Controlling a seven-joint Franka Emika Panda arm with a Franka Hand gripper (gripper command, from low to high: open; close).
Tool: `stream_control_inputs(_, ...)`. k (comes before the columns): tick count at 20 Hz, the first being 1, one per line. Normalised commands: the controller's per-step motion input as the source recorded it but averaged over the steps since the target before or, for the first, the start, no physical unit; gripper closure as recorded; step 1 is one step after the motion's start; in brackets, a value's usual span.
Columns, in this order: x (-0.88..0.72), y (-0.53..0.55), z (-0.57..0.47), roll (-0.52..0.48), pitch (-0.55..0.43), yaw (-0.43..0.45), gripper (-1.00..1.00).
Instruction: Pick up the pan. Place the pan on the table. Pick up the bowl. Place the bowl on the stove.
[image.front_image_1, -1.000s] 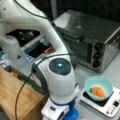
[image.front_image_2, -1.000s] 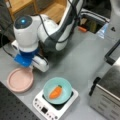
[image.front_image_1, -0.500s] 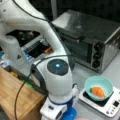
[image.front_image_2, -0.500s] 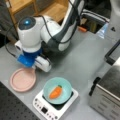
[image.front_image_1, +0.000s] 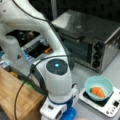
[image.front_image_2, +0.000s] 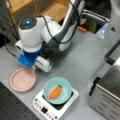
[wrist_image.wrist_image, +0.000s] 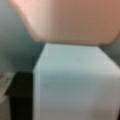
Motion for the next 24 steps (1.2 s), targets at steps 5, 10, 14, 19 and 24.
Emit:
stream_control_inputs(5, -0.18, 0.13, -0.07, -0.144, -0.192, -0.039, -1.0)
stream_control_inputs(10, -0.17, 0.13, -0.05, -0.131, -0.169, -0.039, -1.0)
stream_control_inputs(14, -0.16, 0.13, -0.05, -0.124, -0.157, -0.039, -1.0)
stream_control_inputs(19, -0.16, 0.14, -0.02, -0.125, -0.134, -0.043, -1.0)
stream_control_inputs(24, -0.15, 0.19, 0.0, -0.118, -0.096, -0.049, -1.0)
